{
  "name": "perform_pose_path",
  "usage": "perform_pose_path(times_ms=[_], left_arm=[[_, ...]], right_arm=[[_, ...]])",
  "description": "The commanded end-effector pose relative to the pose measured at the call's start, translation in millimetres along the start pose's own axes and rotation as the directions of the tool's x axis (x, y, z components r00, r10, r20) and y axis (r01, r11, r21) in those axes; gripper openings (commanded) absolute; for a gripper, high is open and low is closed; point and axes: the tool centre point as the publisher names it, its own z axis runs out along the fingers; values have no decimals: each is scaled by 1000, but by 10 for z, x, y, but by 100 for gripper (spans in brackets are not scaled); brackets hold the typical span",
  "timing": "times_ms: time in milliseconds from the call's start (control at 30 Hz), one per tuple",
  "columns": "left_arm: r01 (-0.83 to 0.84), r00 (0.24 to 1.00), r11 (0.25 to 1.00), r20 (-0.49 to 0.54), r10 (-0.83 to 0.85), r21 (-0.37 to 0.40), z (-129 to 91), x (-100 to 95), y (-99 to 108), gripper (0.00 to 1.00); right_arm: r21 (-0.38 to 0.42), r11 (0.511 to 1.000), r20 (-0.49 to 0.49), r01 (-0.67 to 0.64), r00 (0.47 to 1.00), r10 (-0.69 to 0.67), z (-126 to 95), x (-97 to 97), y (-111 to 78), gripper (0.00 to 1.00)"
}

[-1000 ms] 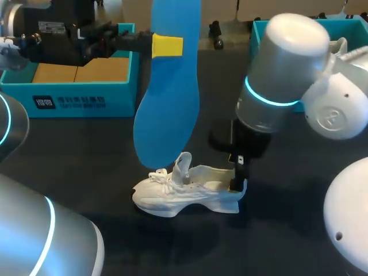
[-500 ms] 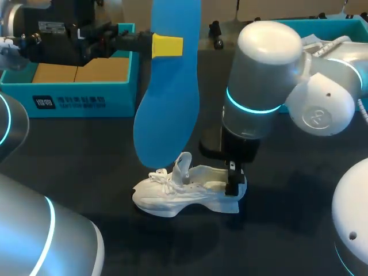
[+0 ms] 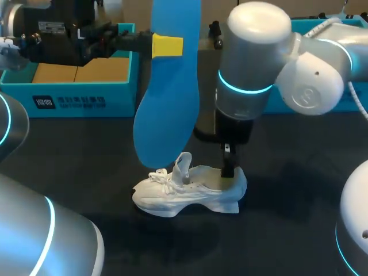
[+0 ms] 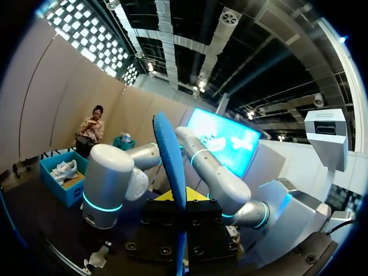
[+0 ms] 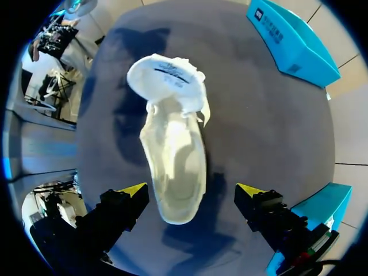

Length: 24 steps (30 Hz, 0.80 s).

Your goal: Take the shoe out of the shoebox, open the shoe tongue, remove and reinsert the insole, then place the shoe into the shoebox

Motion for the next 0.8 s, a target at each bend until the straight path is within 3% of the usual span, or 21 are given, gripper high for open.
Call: perform_pose_path(times_ms=[33,800], left_arm=[[1,1000,1000,0,-1,-3,17,-9,-14,0],[1,1000,1000,0,-1,-3,17,-9,-14,0]], right_arm=[[10,1000,-9,2,1000,-2,122,-102,100,100],[-51,999,-27,-3,1000,1,665,-211,323,100]])
